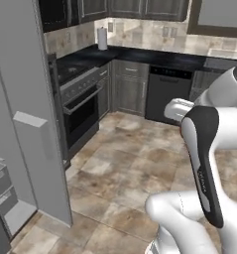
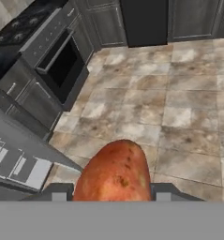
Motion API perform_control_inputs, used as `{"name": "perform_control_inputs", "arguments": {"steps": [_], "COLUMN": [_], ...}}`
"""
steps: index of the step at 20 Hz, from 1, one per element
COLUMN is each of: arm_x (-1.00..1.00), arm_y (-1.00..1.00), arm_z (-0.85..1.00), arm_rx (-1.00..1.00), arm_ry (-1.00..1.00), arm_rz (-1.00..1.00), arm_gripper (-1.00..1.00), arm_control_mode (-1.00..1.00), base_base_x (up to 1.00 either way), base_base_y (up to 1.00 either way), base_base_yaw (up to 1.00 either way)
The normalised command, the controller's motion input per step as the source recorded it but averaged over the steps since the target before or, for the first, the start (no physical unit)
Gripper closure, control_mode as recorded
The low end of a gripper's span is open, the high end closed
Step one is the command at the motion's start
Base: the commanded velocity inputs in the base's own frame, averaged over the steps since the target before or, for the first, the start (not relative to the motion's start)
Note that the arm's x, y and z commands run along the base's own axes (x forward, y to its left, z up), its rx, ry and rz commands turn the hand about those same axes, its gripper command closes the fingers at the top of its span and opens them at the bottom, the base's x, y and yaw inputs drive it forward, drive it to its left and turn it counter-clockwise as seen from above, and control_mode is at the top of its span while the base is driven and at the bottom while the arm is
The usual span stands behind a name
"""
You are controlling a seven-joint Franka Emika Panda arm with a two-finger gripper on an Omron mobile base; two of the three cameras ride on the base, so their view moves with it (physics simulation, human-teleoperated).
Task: Take the sweet potato and tomato out of the freezer and place them in the tupperware container on the counter. Then put the tupperware containing the vegetables back in the freezer.
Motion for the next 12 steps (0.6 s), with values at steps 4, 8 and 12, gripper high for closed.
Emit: {"name": "perform_control_inputs", "arguments": {"steps": [4, 8, 12], "arm_x": [0.0, 0.0, 0.0], "arm_y": [0.0, 0.0, 0.0], "arm_z": [0.0, 0.0, 0.0], "arm_rx": [0.0, 0.0, 0.0], "arm_ry": [0.0, 0.0, 0.0], "arm_rz": [0.0, 0.0, 0.0], "arm_gripper": [1.0, 1.0, 1.0], "arm_control_mode": [1.0, 1.0, 1.0], "base_base_x": [0.98, 1.0, 1.0], "base_base_y": [-0.6, -0.54, -0.49], "base_base_yaw": [-0.02, 0.27, 0.48]}}
